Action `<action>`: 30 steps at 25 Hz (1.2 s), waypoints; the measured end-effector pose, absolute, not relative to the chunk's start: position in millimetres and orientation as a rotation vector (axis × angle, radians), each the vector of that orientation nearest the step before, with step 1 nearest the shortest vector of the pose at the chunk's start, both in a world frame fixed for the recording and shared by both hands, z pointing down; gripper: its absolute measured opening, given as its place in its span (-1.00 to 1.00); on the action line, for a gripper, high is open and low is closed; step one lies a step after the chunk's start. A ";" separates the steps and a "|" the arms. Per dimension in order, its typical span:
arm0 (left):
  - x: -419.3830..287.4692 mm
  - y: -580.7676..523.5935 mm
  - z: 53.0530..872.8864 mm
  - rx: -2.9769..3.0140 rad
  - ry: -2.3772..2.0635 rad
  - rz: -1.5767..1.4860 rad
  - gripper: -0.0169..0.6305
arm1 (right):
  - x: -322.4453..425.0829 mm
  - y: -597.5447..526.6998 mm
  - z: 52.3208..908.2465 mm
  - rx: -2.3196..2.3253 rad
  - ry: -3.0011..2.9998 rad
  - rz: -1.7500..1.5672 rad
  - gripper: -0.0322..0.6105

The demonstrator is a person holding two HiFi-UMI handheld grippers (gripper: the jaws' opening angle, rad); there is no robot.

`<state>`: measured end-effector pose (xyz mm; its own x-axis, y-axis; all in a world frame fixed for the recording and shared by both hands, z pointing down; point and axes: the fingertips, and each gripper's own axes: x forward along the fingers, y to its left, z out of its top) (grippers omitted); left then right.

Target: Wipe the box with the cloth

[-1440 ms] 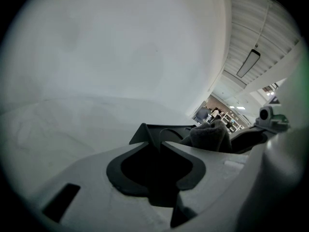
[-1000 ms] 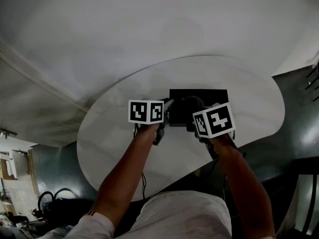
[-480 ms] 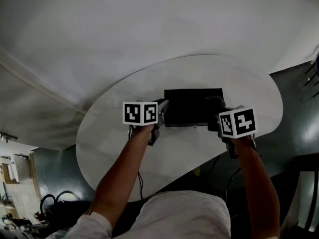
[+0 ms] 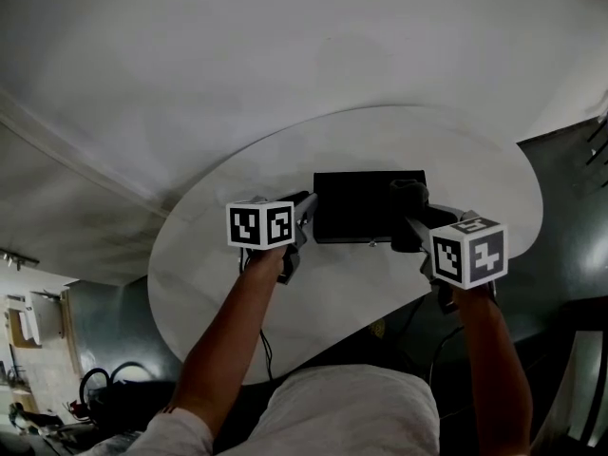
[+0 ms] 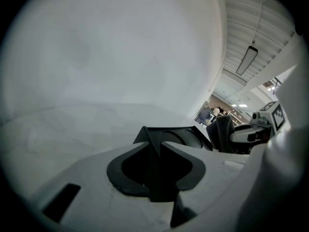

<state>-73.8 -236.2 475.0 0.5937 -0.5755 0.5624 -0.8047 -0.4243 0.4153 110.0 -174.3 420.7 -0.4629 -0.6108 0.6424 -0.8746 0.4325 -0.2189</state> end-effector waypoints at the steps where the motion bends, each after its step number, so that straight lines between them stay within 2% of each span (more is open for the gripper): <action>1: -76.8 -235.0 470.6 2.161 -1.102 0.437 -0.69 | 107.1 -174.5 415.3 1.253 -2.248 0.734 -0.62; 8: -80.3 -222.9 415.1 2.292 -1.154 0.308 -0.70 | 91.8 -172.7 379.7 1.240 -2.433 0.666 -0.62; 21: -43.6 -180.0 303.0 2.737 -1.123 -0.006 -0.83 | 66.6 -152.4 303.3 1.145 -2.814 0.372 -0.62; 30: -23.9 -149.3 264.6 2.915 -1.099 -0.163 -0.87 | 67.4 -134.3 276.6 1.100 -2.981 0.247 -0.62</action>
